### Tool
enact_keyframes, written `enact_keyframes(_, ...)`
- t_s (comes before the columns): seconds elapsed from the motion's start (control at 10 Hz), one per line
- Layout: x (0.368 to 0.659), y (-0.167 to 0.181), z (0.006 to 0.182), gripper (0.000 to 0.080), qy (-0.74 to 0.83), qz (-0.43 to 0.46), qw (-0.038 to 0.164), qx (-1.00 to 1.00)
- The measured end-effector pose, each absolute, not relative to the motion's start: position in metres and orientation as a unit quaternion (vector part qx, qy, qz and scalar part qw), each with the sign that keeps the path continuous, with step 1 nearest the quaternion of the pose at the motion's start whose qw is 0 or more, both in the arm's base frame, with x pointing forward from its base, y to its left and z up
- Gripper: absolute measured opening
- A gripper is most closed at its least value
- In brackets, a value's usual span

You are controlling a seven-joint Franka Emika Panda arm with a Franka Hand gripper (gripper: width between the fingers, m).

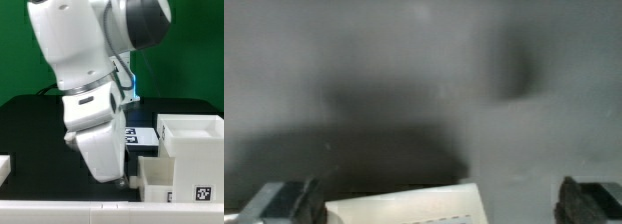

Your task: Assemble drawer

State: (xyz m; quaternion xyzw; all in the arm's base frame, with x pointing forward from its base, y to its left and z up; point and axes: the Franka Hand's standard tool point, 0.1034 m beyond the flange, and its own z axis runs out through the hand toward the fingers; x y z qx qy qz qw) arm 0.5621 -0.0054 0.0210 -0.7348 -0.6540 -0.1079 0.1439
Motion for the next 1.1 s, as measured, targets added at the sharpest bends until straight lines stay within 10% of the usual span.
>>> enact_keyframes(1.1, 0.56, -0.012, 0.032, 0.0649, -0.641, -0.109, 0.133, -0.748)
